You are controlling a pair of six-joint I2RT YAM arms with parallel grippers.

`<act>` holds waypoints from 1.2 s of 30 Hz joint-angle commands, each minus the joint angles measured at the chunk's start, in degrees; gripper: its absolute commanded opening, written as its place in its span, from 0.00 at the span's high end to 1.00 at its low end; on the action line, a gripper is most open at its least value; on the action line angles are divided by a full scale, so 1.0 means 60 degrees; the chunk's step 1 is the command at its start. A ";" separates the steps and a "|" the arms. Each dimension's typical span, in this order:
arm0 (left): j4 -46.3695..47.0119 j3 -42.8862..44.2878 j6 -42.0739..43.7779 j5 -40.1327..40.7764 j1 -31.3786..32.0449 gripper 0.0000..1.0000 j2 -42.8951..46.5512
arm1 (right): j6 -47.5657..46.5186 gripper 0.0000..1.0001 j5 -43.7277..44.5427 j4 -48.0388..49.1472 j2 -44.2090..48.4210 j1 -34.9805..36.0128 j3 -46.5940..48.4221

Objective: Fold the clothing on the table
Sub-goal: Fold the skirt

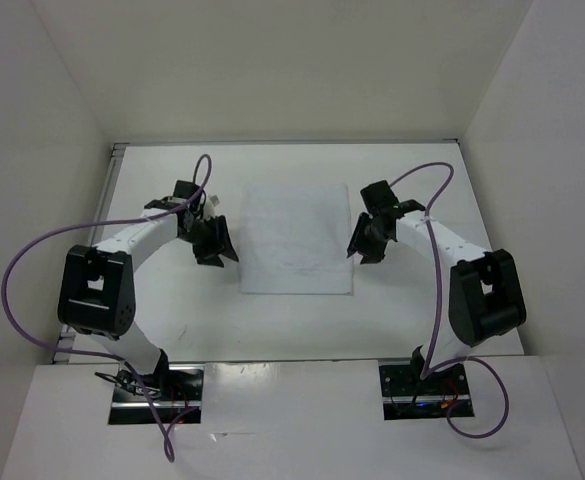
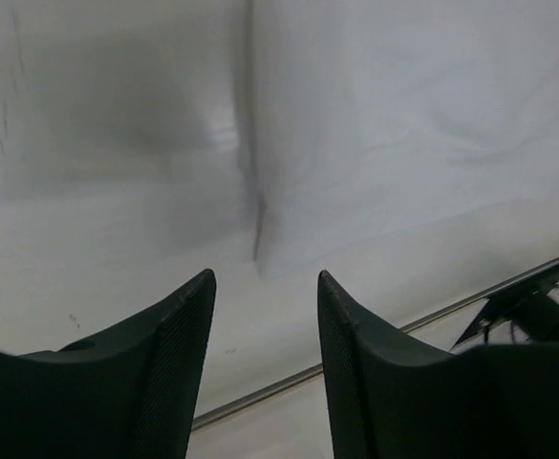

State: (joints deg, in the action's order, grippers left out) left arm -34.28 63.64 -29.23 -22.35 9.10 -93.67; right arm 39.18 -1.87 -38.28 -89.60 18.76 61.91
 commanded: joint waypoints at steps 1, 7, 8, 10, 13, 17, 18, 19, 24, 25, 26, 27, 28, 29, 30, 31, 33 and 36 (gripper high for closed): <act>-0.0541 -0.0629 0.0287 0.0444 0.0241 0.46 0.0260 | 0.0179 0.53 0.0048 -0.0621 0.0329 0.0051 -0.0269; 0.0410 -0.1187 -0.0137 -0.0346 0.0811 0.67 -0.0793 | 0.0267 0.53 0.0048 -0.0709 0.0125 0.0051 -0.0460; 0.0498 -0.1187 -0.0225 -0.0347 0.0812 0.67 -0.0795 | 0.0267 0.53 0.0048 -0.0709 0.0037 0.0051 -0.0460; 0.0499 -0.1055 -0.0225 -0.0347 0.1074 0.65 -0.1057 | 0.0267 0.53 0.0048 -0.0709 0.0036 0.0051 -0.0460; 0.0499 -0.0850 -0.0225 -0.0347 0.1178 0.63 -0.1277 | 0.0267 0.53 0.0048 -0.0797 -0.0169 0.0051 -0.0561; 0.0383 -0.0660 -0.0225 -0.0347 0.1266 0.63 -0.1483 | 0.0267 0.53 0.0048 -0.0797 -0.0505 0.0051 -0.0753; 0.0382 -0.0558 -0.0138 -0.0347 0.1266 0.63 -0.1483 | 0.0354 0.53 0.0048 -0.0797 -0.0506 0.0051 -0.0869; 0.0295 -0.0557 -0.0137 -0.0347 0.1266 0.63 -0.1396 | 0.0355 0.53 0.0048 -0.0710 -0.0506 0.0051 -0.0870; 0.0294 -0.0557 -0.0035 -0.0260 0.1266 0.69 -0.1673 | 0.0355 0.53 -0.0216 -0.0622 -0.0696 0.0051 -0.1075; 0.0294 -0.0557 -0.0035 -0.0173 0.1367 0.78 -0.1775 | 0.0355 0.53 -0.0216 -0.0535 -0.0696 0.0051 -0.1191; 0.0294 -0.0557 -0.0035 -0.0172 0.1368 0.97 -0.1776 | 0.0457 0.53 -0.0216 -0.0534 -0.0696 0.0051 -0.1192; 0.0294 -0.0557 -0.0035 -0.0172 0.1369 1.00 -0.1863 | 0.0458 0.53 -0.0216 -0.0432 -0.0696 0.0051 -0.1294; 0.0395 -0.0557 -0.0035 -0.0172 0.1369 1.00 -0.1864 | 0.0458 0.53 -0.0216 -0.0431 -0.0696 0.0051 -0.1295; 0.0396 -0.0557 0.0052 -0.0172 0.1369 1.00 -0.1864 | 0.0545 0.53 -0.0303 -0.0330 -0.0696 0.0051 -0.1295; 0.0396 -0.0557 0.0053 -0.0172 0.1369 1.00 -0.1864 | 0.0545 0.53 -0.0391 -0.0329 -0.0783 0.0051 -0.1295; 0.0396 -0.0557 0.0053 -0.0259 0.1369 1.00 -0.1864 | 0.0545 0.53 -0.0392 -0.0242 -0.0784 0.0138 -0.1295; 0.0396 -0.0557 0.0053 -0.0260 0.1369 1.00 -0.1864 | 0.0545 0.56 -0.0683 -0.0124 -0.0887 0.0139 -0.1383; 0.0396 -0.0469 0.0053 -0.0260 0.1369 1.00 -0.1864 | 0.0632 0.57 -0.0903 0.0126 -0.0887 0.0139 -0.1383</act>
State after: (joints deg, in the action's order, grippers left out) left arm -32.18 59.42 -30.11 -24.32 16.95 -103.81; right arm 41.63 -5.30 -40.47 -94.65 18.90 53.89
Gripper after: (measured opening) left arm 0.010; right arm 0.437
